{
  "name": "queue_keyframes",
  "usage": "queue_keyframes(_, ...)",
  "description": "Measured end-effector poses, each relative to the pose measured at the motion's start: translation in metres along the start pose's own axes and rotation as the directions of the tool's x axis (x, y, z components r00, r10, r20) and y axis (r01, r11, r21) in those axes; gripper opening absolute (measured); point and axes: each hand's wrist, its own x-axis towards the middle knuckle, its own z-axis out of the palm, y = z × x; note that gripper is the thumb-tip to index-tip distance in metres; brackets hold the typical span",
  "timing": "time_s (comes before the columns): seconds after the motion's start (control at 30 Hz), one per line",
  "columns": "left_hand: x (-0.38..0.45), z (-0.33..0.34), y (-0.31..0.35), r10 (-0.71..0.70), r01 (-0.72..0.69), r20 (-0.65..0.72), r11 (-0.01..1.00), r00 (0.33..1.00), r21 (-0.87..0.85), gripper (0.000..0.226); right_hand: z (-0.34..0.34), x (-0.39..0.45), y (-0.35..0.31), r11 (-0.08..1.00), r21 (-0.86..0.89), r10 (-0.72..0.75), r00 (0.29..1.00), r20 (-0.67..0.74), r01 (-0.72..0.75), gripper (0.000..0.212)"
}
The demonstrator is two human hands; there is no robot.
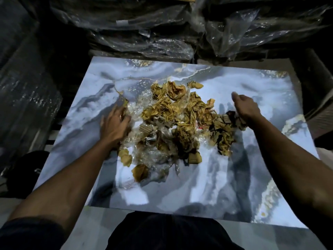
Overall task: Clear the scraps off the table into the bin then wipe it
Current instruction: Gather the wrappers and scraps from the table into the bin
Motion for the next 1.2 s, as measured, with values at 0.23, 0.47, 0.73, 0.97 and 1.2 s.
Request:
queue_keyframes(0.23, -0.028, 0.020, -0.021, -0.077, 0.077, 0.009, 0.985, 0.997, -0.152, 0.070, 0.038, -0.040, 0.033, 0.941, 0.338, 0.028, 0.998, -0.050, -0.010, 0.048)
queue_keyframes(0.47, -0.040, 0.035, 0.003, -0.027, 0.018, -0.019, 0.926, 0.999, -0.377, 0.073, 0.066, -0.061, 0.018, 0.934, 0.346, -0.077, 0.995, -0.062, 0.094, 0.057)
queue_keyframes(0.73, -0.072, 0.042, 0.007, -0.015, -0.039, -0.128, 0.914, 0.992, -0.404, 0.071, 0.082, -0.064, 0.033, 0.895, 0.397, -0.188, 0.979, -0.082, 0.205, 0.054)
queue_keyframes(0.97, -0.076, 0.062, 0.031, -0.033, -0.044, -0.178, 0.912, 0.983, -0.409, 0.078, 0.123, -0.087, 0.018, 0.918, 0.330, -0.151, 0.962, -0.228, 0.222, 0.068)
queue_keyframes(1.2, -0.066, 0.076, 0.053, -0.077, -0.010, -0.149, 0.858, 0.986, -0.513, 0.078, 0.144, -0.096, -0.007, 0.900, 0.363, -0.166, 0.959, -0.230, 0.243, 0.072)
